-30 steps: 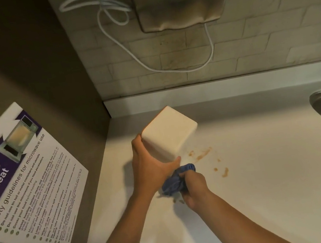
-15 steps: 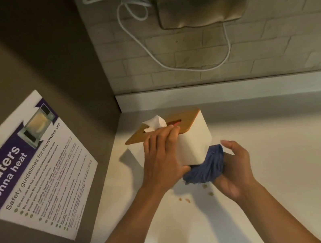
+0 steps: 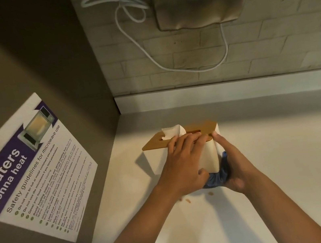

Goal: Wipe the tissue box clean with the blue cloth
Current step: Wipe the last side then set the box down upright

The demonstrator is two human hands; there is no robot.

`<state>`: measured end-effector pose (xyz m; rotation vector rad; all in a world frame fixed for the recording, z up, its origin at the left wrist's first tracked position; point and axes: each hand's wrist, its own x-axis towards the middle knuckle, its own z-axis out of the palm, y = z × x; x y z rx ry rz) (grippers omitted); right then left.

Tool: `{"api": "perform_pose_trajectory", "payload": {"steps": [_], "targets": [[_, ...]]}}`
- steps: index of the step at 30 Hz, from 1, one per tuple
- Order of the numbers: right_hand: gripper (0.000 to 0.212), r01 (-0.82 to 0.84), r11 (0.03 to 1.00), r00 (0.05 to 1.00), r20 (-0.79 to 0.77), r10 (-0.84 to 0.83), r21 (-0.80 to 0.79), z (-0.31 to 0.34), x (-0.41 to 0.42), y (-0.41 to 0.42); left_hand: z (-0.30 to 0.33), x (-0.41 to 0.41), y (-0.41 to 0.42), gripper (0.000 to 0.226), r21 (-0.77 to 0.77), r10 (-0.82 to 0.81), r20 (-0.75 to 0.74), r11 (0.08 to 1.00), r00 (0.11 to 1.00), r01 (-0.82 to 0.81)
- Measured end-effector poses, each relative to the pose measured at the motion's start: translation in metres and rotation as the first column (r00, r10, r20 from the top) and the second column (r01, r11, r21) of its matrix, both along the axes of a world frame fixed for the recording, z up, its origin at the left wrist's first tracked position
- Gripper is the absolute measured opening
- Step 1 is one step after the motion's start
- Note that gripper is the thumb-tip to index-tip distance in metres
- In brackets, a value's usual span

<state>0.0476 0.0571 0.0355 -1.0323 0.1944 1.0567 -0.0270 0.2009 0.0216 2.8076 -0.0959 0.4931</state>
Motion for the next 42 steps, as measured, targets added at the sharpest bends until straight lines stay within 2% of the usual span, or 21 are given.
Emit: {"api": "perform_pose_trajectory", "payload": {"steps": [9, 11, 13, 15, 17, 20, 22, 25, 28, 31, 35, 38, 40, 42], "targets": [[0.076, -0.080, 0.988, 0.990, -0.128, 0.063, -0.129, -0.001, 0.010, 0.000, 0.007, 0.008, -0.006, 0.080, 0.009, -0.025, -0.096, 1.000, 0.995, 0.026], [0.074, -0.095, 0.983, 0.988, -0.132, 0.075, -0.154, -0.007, 0.009, 0.001, 0.010, 0.010, -0.005, 0.083, -0.037, -0.051, -0.152, 0.998, 0.987, 0.046], [0.072, -0.085, 0.980, 0.993, -0.091, 0.069, -0.180, -0.013, 0.010, -0.002, 0.016, 0.006, 0.001, 0.091, -0.159, -0.075, -0.172, 0.986, 0.982, 0.048], [0.071, -0.065, 0.975, 0.997, -0.048, 0.056, -0.211, -0.013, 0.015, -0.008, 0.021, -0.001, 0.022, 0.097, -0.268, 0.001, -0.123, 0.963, 0.992, -0.034], [0.072, -0.063, 0.969, 0.998, -0.021, 0.060, -0.239, -0.011, 0.023, -0.017, 0.011, -0.009, 0.060, 0.096, -0.294, 0.132, -0.067, 0.945, 0.989, -0.146], [0.074, -0.078, 0.959, 0.994, 0.047, 0.094, -0.274, -0.007, 0.034, -0.023, -0.027, -0.033, 0.112, 0.098, -0.398, 0.262, -0.123, 0.870, 0.957, -0.289], [0.080, -0.072, 0.961, 0.995, 0.049, 0.089, -0.268, -0.001, 0.038, -0.023, -0.044, -0.049, 0.120, 0.109, -0.452, 0.278, -0.185, 0.827, 0.943, -0.333], [0.087, -0.074, 0.968, 0.995, 0.051, 0.089, -0.239, 0.005, 0.044, -0.023, -0.044, -0.053, 0.108, 0.132, -0.440, 0.197, -0.177, 0.860, 0.964, -0.256], [0.081, -0.107, 0.962, 0.988, 0.083, 0.131, -0.252, 0.011, 0.048, -0.022, -0.028, -0.037, 0.102, 0.142, -0.439, 0.144, -0.059, 0.885, 0.988, -0.155], [0.084, -0.092, 0.957, 0.991, 0.072, 0.116, -0.277, 0.011, 0.051, -0.025, -0.022, -0.029, 0.099, 0.131, -0.425, 0.099, 0.053, 0.902, 0.994, -0.067], [0.090, -0.056, 0.956, 0.998, 0.014, 0.063, -0.288, 0.003, 0.047, -0.029, -0.025, -0.025, 0.101, 0.123, -0.249, 0.021, 0.153, 0.968, 0.988, 0.018], [0.069, 0.036, 0.958, 0.999, 0.043, -0.024, -0.284, 0.000, 0.041, -0.025, -0.021, -0.023, 0.095, 0.120, -0.282, 0.031, 0.090, 0.959, 0.995, -0.005], [0.045, 0.162, 0.941, 0.976, 0.189, -0.108, -0.298, -0.007, 0.034, -0.016, -0.021, -0.022, 0.086, 0.115, -0.376, 0.070, 0.051, 0.926, 0.996, -0.046], [0.020, 0.393, 0.826, 0.887, 0.403, -0.225, -0.403, -0.010, 0.019, -0.007, -0.024, -0.019, 0.078, 0.112, -0.429, 0.111, 0.039, 0.899, 0.993, -0.084]]}}
